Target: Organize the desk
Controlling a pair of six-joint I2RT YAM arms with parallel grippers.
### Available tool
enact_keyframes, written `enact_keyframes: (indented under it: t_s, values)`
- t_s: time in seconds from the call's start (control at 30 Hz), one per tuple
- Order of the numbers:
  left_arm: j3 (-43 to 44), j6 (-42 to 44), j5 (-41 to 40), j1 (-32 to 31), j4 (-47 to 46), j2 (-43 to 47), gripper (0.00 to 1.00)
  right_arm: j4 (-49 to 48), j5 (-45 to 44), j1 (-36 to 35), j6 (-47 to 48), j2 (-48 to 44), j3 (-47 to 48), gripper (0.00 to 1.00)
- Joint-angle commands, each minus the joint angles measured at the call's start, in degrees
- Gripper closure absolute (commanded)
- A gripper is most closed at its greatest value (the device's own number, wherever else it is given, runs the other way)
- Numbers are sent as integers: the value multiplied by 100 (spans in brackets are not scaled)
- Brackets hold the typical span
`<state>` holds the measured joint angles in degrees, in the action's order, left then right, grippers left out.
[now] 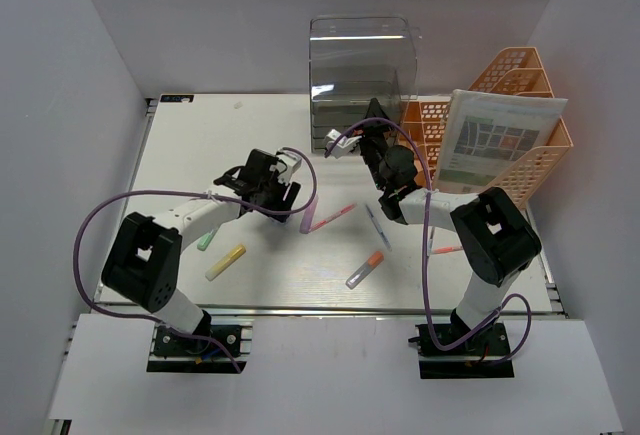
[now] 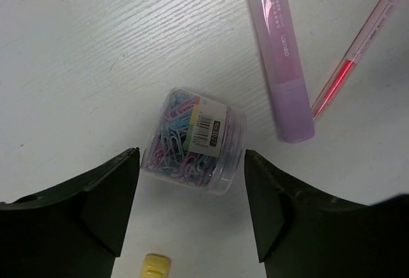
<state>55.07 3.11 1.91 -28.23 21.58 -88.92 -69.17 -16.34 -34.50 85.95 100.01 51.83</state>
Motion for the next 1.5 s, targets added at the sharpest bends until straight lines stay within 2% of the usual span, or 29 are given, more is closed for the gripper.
enact_keyframes:
  t_s: [0.0, 0.17, 0.27, 0.3, 0.37, 0.4, 0.53, 0.63, 0.8, 0.97, 1.07, 1.23, 1.47]
  values:
    - [83, -83, 99, 19, 135, -90, 22, -2620, -124, 75, -105, -280, 152, 100]
    - [83, -92, 108, 19, 127, -169, 19, -2619, -124, 84, -105, -271, 152, 100]
    - [127, -83, 90, 19, 153, -239, 24, -2628, -115, 84, -105, -254, 143, 100]
    - [127, -92, 64, 19, 144, -231, 33, -2637, -115, 75, -105, -254, 152, 100]
    - [118, -127, 64, 19, 101, -187, 42, -2637, -124, 84, -105, -262, 143, 100]
    - [127, -136, 64, 19, 92, -100, 49, -2637, -115, 75, -105, -254, 143, 100]
    - [57, -250, 204, 19, -84, 313, 61, -2646, -115, 75, -96, -262, 143, 100]
    - [-110, -802, 301, 19, -479, 795, 71, -2646, -124, 75, -96, -271, 143, 100]
    - [-400, -1857, 205, 19, -1436, 1351, 74, -2628, -150, 75, -88, -254, 143, 100]
    - [-577, -2841, 573, 19, -2720, 1036, 79, -2637, -185, 84, -96, -245, 178, 100]
    - [-357, -3149, 731, 19, -3229, 545, 81, -2620, -212, 75, -96, -236, 195, 100]
    - [-85, -3352, 539, -86, -4274, 16, 84, -2620, -212, 75, -105, -254, 169, 100]
    - [337, -3440, 424, -139, -5084, -581, 85, -2628, -229, 75, -123, -219, 169, 100]
